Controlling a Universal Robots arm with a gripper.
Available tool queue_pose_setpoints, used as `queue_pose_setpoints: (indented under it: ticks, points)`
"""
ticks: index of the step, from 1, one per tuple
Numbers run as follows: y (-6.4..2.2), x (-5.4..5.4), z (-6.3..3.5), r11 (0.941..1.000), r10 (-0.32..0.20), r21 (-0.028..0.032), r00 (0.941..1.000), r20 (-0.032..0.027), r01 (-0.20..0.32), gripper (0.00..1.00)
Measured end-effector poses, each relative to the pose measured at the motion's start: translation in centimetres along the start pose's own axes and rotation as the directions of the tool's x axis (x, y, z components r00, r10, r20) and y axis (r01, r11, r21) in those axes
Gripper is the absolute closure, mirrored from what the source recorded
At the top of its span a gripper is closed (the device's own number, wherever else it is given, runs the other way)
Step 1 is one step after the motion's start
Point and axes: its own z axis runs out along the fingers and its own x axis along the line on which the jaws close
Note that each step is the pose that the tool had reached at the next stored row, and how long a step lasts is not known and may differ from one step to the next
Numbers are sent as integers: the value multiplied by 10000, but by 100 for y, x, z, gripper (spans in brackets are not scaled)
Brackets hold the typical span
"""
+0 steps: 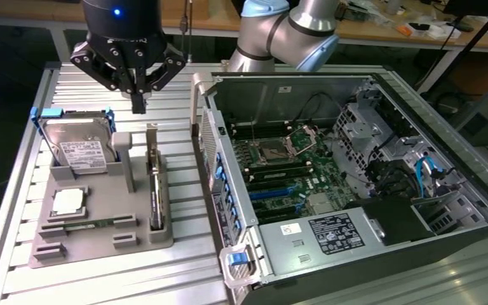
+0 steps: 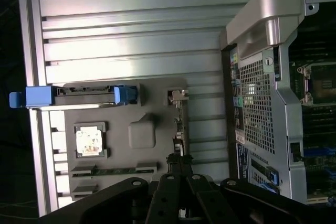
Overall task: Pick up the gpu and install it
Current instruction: 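Reach for the gpu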
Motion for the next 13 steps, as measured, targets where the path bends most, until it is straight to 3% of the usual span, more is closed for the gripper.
queue_pose_setpoints:
  ticks: [13]
  points:
    - [-8, 106, -3, 10000, 1, 0, 10000, 1, -1, 89]
